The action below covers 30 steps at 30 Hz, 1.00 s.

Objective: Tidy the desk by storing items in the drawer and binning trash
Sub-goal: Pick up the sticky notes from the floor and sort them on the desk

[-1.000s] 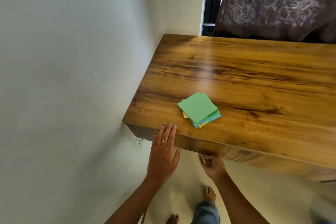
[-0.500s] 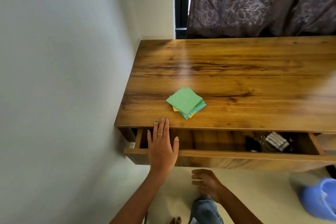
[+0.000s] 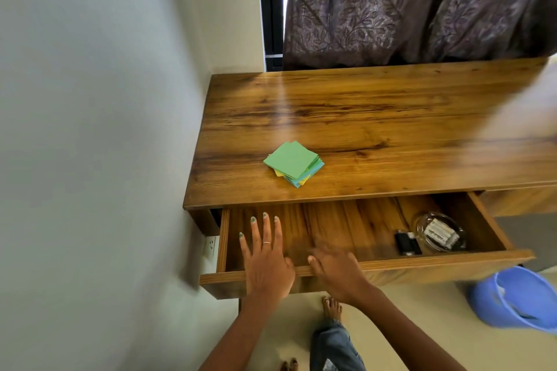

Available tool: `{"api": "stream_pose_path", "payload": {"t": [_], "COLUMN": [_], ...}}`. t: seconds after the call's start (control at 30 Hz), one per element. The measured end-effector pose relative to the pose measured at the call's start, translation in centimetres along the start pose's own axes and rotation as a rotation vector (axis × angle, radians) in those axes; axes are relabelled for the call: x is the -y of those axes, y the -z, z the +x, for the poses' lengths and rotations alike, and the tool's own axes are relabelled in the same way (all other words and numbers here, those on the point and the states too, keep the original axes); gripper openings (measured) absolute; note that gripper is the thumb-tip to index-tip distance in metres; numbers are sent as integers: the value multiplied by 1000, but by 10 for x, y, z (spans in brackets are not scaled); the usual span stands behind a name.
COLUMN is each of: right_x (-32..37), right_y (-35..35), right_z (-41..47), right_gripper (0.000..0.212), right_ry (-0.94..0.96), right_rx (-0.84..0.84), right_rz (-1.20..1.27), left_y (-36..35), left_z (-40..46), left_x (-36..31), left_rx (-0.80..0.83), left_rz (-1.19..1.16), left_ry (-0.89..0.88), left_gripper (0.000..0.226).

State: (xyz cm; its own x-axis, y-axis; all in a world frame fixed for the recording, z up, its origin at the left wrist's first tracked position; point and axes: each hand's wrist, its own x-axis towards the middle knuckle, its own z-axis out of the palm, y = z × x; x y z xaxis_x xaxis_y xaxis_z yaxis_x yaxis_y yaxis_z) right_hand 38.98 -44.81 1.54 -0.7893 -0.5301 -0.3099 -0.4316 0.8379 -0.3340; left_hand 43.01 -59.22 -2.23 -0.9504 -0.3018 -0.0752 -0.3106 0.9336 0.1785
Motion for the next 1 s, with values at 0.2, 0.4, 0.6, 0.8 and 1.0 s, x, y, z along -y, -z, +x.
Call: {"api": "stream_pose_path", "payload": {"t": [0.2,0.4,0.6,0.8,1.0], "right_x": [2,-1,-6,-16,-21], "right_y": [-11,-8,-8,20,73], "right_z": [-22,-40,-37,-25,21], "right_gripper": [39,37,36,26,23], "right_ry": [55,74,99,108,120], "right_rx": [110,268,354,254,-58], "right_rz": [-107,91,151,387,456], "left_y": [2,1,3,17,36], "left_z": [-28,-54,-60,-49,1], "left_x": [-1,-1,-3,-8,-14], "left_rx": [73,197,253,98,-174], "left_rz": [24,25,-91,-410,-604], "left_ry": [-28,-34,22,94,60], "left_gripper": [73,67,59,46,40]}}
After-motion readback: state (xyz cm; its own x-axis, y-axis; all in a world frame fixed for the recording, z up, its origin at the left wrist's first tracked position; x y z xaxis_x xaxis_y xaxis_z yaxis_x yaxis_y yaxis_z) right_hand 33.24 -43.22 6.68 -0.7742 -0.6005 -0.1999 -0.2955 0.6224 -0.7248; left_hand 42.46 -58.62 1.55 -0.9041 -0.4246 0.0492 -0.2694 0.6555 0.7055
